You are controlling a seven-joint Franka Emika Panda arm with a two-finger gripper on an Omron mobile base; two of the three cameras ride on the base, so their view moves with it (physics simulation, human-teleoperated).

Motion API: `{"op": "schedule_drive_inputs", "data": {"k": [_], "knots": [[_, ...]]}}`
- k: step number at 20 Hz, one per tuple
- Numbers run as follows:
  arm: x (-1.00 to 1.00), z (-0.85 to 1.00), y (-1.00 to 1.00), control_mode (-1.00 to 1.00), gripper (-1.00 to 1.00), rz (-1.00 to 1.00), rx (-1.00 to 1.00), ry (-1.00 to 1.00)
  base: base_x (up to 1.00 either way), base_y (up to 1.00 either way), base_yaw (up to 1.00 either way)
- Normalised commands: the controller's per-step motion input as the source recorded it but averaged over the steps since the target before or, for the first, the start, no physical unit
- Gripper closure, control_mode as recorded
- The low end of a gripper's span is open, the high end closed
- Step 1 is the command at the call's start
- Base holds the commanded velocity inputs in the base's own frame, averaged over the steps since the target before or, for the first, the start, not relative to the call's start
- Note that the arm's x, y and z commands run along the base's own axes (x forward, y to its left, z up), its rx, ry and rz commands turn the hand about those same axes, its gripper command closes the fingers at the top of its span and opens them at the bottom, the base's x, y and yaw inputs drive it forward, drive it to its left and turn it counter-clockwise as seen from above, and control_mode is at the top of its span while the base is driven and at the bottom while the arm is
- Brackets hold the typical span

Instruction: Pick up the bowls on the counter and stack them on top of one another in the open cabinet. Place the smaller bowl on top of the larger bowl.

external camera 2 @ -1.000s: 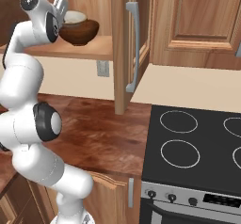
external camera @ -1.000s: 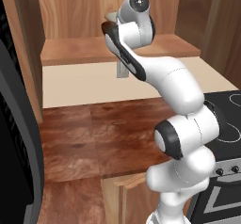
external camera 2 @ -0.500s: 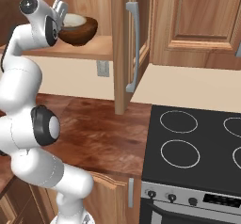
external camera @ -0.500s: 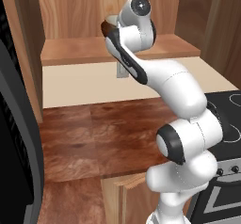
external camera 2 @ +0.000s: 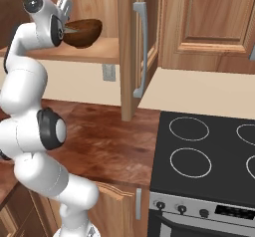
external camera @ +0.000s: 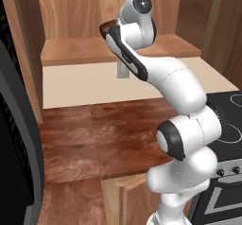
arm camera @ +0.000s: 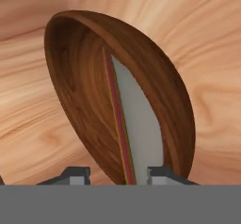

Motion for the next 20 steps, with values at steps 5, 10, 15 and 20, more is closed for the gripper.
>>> {"op": "schedule_drive_inputs", "data": {"k": [5, 10, 15, 20], "knots": [[0.22, 0.02, 0.00, -1.00, -1.00, 0.00, 0.02, 0.00, 0.00, 0.00, 0.00], [0.21, 0.05, 0.00, -1.00, -1.00, 0.00, 0.02, -0.01, 0.00, 0.00, 0.00], [0.09, 0.11, 0.00, -1.00, -1.00, -0.01, 0.03, -0.04, 0.00, 0.00, 0.00], [-0.19, 0.23, 0.02, -1.00, -1.00, -0.01, 0.02, -0.14, 0.00, 0.00, 0.00]]}}
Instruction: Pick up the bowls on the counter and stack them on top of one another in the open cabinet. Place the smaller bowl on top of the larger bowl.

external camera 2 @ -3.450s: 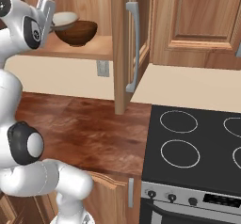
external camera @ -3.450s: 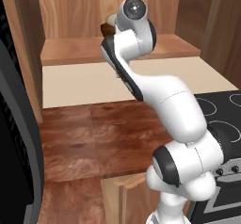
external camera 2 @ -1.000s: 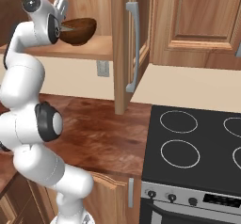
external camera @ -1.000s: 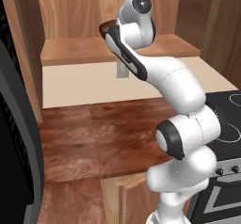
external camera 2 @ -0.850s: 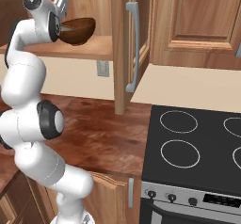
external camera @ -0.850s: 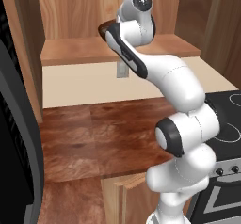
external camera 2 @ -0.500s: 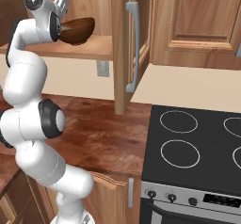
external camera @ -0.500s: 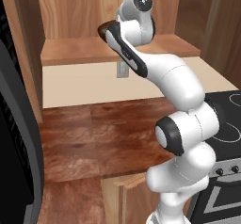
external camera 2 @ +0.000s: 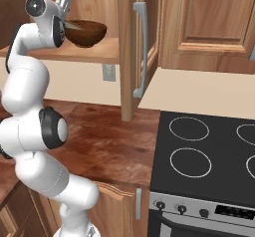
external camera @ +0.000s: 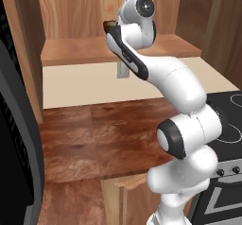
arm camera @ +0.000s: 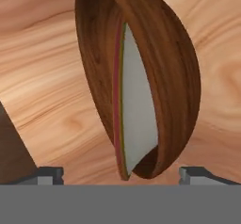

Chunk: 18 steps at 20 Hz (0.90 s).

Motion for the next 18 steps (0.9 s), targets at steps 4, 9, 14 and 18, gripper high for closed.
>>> {"op": "schedule_drive_inputs", "data": {"k": [4, 9, 14, 18], "knots": [[-0.18, 0.39, 0.00, -1.00, -1.00, 0.00, 0.02, -0.13, 0.00, 0.00, 0.00], [-0.17, 0.40, 0.00, -1.00, -1.00, -0.01, 0.02, -0.11, 0.00, 0.00, 0.00], [-0.33, 0.48, 0.00, -1.00, -1.00, -0.02, 0.03, -0.08, 0.00, 0.00, 0.00], [-0.42, 0.61, 0.00, -1.00, -1.00, -0.02, 0.06, -0.03, 0.00, 0.00, 0.00]]}}
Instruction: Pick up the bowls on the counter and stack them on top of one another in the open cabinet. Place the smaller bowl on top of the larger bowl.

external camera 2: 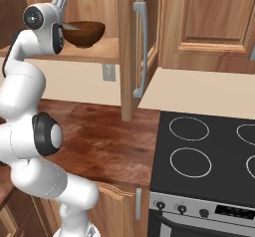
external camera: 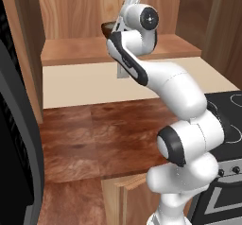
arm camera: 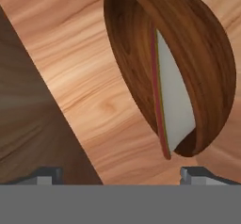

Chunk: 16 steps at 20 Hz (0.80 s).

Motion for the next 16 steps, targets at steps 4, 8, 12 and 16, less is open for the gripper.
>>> {"op": "schedule_drive_inputs", "data": {"k": [4, 8, 12, 16], "knots": [[-0.47, 0.59, -0.05, -1.00, -1.00, 0.00, 0.08, 0.00, 0.00, 0.00, 0.00], [-0.60, 0.43, -0.16, -1.00, -1.00, 0.00, 0.11, 0.00, 0.00, 0.00, 0.00], [-0.62, 0.23, -0.13, -1.00, -1.00, 0.00, 0.05, 0.00, 0.00, 0.00, 0.00], [-0.62, 0.11, -0.08, -1.00, -1.00, 0.00, 0.01, 0.00, 0.00, 0.00, 0.00]]}}
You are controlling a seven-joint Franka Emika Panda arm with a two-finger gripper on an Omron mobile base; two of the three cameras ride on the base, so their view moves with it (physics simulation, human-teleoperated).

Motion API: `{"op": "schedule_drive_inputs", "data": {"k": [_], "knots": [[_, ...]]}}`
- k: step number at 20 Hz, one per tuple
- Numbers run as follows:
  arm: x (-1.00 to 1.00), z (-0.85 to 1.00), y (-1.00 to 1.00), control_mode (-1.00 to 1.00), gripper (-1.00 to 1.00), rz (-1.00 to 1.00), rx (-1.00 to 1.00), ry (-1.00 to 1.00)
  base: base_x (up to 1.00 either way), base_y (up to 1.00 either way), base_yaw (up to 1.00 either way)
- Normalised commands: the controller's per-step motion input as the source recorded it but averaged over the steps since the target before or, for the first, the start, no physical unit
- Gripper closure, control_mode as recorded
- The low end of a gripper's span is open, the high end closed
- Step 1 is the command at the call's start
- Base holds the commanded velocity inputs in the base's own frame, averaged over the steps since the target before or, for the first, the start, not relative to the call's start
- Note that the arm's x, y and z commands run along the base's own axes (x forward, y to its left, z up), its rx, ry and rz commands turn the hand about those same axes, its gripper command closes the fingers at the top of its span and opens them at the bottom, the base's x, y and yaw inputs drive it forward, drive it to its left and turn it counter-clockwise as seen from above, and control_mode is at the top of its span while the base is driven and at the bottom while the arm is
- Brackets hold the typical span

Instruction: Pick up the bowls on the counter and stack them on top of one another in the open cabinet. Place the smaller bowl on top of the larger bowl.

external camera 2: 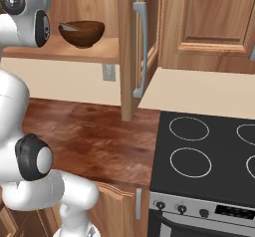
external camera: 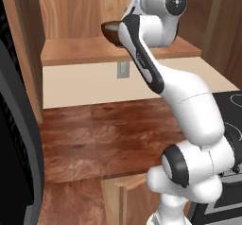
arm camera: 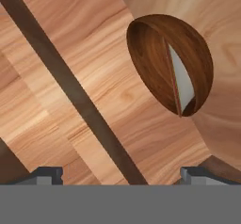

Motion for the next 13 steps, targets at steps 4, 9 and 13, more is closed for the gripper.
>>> {"op": "schedule_drive_inputs", "data": {"k": [4, 9, 13], "knots": [[-0.62, 0.05, -0.06, -1.00, -1.00, 0.00, 0.00, 0.00, 0.00, 0.00, 0.00], [-0.62, 0.00, -0.04, -1.00, -1.00, 0.00, 0.00, 0.00, 0.00, 0.00, 0.00], [-0.62, 0.00, -0.04, -1.00, -1.00, 0.00, 0.00, 0.00, 0.00, 0.00, 0.00]]}}
